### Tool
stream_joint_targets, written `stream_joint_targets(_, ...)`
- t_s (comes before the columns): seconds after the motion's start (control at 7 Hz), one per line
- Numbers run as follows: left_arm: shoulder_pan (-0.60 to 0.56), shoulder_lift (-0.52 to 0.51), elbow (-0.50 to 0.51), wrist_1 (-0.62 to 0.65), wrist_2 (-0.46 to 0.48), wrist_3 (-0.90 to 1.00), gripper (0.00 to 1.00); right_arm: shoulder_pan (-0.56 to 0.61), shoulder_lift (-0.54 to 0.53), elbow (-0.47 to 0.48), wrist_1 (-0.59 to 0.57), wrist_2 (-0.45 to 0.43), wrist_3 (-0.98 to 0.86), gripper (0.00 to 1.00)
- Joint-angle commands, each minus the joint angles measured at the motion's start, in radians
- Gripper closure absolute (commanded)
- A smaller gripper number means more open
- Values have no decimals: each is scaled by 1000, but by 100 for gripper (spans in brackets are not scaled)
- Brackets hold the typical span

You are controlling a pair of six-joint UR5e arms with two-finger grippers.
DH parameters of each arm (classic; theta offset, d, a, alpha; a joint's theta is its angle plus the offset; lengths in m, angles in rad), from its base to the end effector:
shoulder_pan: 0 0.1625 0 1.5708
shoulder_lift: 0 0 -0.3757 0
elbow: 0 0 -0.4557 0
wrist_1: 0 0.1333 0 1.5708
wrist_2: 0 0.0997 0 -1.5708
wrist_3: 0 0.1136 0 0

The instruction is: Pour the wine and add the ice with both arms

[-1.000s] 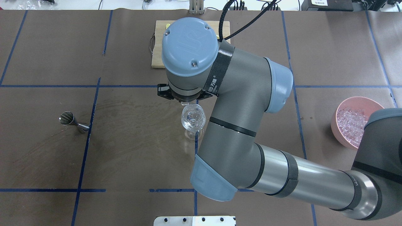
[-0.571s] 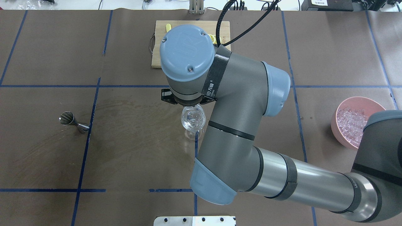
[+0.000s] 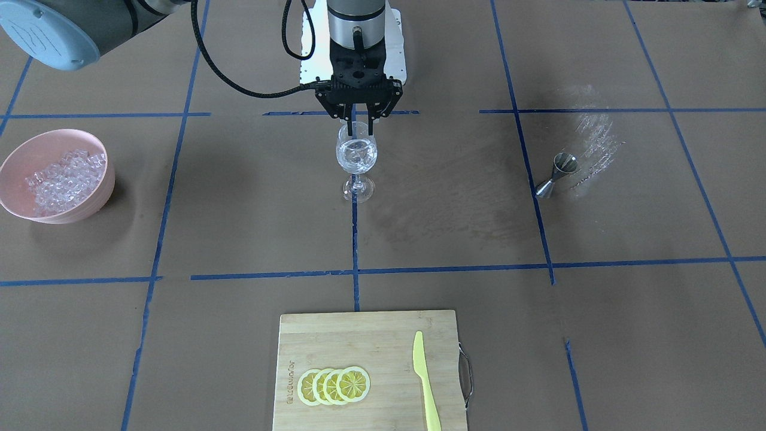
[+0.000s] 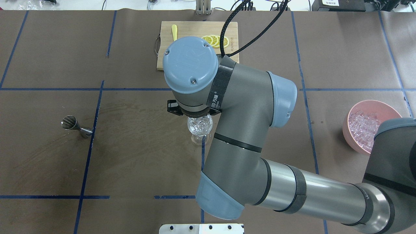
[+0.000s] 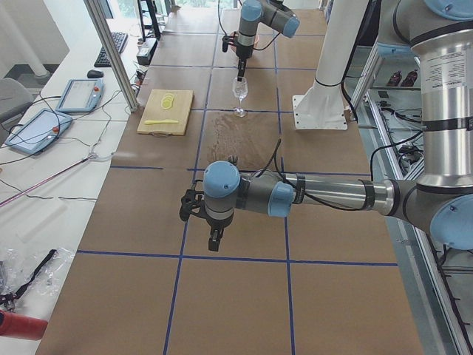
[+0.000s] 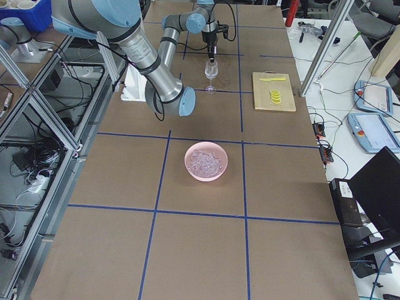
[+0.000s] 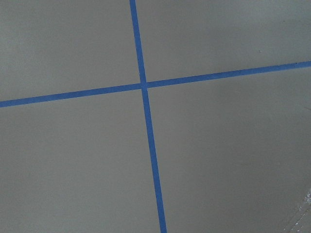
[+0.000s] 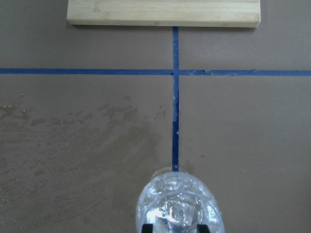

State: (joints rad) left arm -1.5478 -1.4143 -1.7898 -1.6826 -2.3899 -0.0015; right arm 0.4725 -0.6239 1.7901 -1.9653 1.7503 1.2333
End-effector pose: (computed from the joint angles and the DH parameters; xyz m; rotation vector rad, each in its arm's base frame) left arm -0.0386 -0.5089 0.5643 0.1544 0.8191 0.0916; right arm -0.5128 -0.3890 -0.0263 0.1465 -0.7745 0.0587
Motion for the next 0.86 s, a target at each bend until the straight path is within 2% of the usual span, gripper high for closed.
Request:
stream_joint_targets(0.0,0,0,1,0,0,0,0,-2,0,0,-10,0,0,41)
stream_joint_targets(0.14,0,1,1,0,0,0,0,-2,0,2,-10,-11,0,0)
stream_joint_targets(0.43,0,0,3,0,0,0,0,27,-19,29,-9,-12,-24,0)
stream_joint_targets(0.71,0,0,0,-2,0,3,0,124,-164,160,-1,32,-188,0)
